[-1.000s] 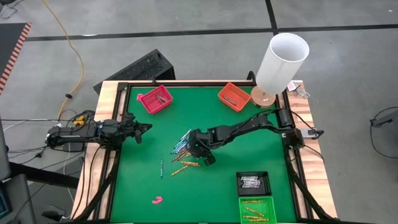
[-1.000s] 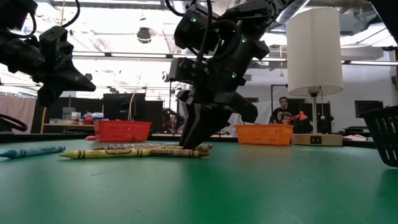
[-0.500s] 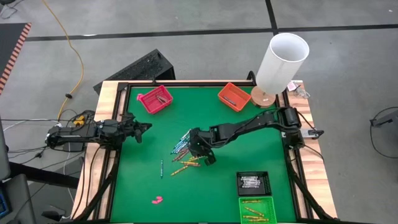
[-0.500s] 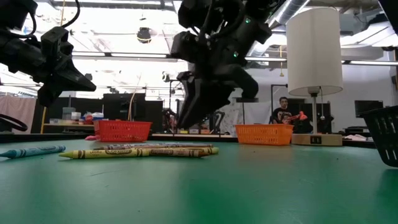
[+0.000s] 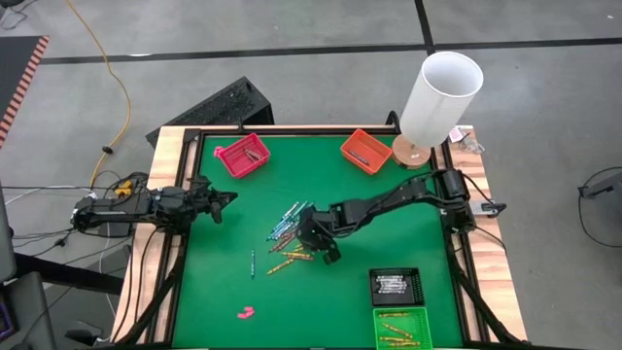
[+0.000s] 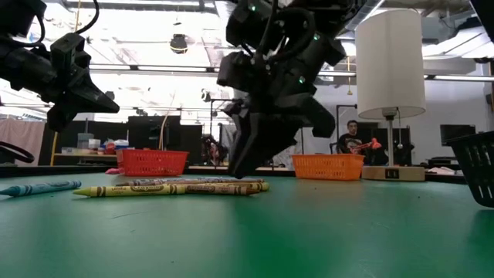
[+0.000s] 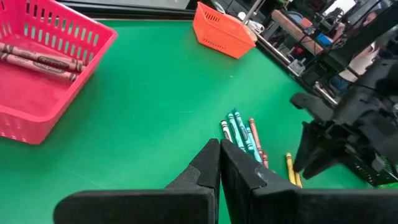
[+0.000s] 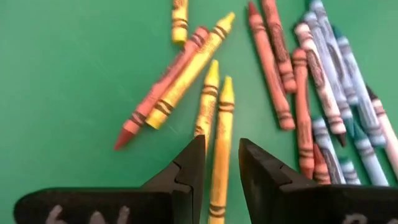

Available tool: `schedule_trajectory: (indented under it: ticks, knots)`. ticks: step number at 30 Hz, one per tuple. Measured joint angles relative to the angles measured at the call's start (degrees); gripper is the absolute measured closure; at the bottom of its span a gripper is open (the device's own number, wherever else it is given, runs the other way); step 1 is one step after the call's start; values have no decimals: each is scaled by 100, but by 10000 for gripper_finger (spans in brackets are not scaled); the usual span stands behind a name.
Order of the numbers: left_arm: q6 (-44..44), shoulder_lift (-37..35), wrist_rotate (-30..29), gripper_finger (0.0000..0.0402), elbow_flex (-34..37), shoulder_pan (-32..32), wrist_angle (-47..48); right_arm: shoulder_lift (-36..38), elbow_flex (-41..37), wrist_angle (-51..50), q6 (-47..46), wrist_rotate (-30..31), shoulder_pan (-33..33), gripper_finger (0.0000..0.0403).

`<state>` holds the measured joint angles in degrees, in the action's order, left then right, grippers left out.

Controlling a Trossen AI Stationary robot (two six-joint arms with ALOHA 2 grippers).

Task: Sort crayons
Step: Put the yellow crayon into the green bin

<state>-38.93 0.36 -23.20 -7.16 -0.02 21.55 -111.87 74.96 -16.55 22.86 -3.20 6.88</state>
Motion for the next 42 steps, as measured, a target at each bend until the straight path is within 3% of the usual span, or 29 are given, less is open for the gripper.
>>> schedule_trajectory:
  ticks: [22,26,33,42]
  knots:
    - [-14,2,-122,401,1,-1,-6,-321,-142,-13,-344,140,4,298]
    - [10,1,-125,402,1,0,-5,-293,-147,-90,-356,496,20,322]
    - [10,0,-139,402,2,-1,-3,-297,-149,-140,-738,511,13,394]
    - [16,0,-146,401,1,0,-3,-346,446,-757,-951,470,-20,399]
